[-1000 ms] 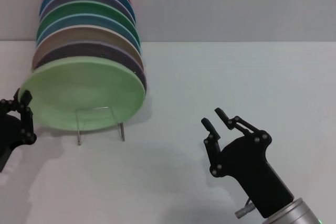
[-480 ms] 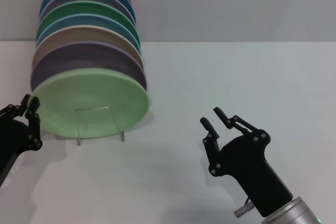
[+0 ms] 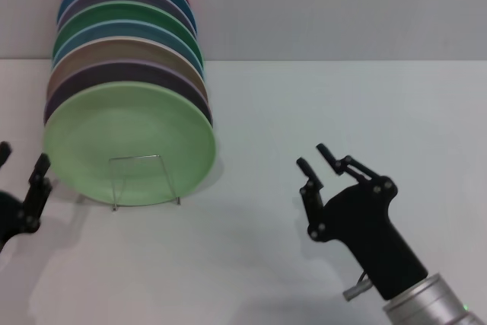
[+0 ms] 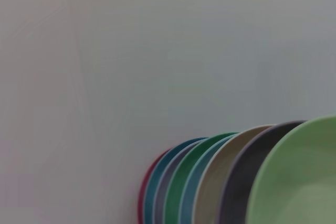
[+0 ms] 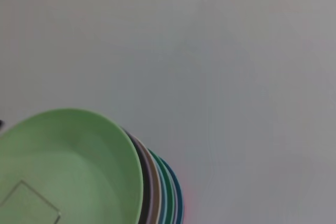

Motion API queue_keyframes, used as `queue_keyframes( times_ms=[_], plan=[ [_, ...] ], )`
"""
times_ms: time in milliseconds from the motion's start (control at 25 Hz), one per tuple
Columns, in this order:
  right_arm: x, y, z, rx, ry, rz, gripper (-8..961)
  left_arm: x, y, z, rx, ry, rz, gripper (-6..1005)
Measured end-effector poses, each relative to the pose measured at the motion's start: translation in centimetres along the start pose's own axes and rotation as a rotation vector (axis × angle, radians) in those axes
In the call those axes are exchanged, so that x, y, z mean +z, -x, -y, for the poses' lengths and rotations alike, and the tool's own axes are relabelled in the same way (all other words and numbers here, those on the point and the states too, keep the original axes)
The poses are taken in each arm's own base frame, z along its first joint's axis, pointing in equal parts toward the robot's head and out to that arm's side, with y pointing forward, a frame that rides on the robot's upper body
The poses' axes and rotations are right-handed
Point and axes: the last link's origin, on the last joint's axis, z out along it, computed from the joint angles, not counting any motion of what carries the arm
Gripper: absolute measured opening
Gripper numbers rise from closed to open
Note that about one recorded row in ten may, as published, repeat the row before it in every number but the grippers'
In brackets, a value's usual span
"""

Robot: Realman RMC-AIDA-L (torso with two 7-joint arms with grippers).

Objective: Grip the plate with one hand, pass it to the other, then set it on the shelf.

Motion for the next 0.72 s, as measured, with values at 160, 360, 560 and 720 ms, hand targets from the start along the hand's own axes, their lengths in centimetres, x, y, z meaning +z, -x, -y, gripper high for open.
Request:
queue_keyframes(
  times_ms=[160, 360, 560, 720],
  plan=[
    [0.8, -1.0, 1.6, 0.095, -0.044, -0.011, 301, -2.8, -0.5, -0.6, -0.071, -0.045, -0.032, 417],
    [1.5, -2.2, 3.0, 0.240, -0.048, -0.014, 326, -2.9, -0.9, -1.4, -0.179, -0.043, -0.058, 527],
    [2.1, -4.0, 4.3, 0.433, -0.022, -0.035, 351, -1.8, -0.9, -1.7, -0.308, -0.020, -0.058, 549],
    [2.1, -4.7, 5.0, 0.493, -0.015, -0.038, 371, -1.5, -0.9, -1.6, -0.331, -0.024, -0.060, 713]
  ],
)
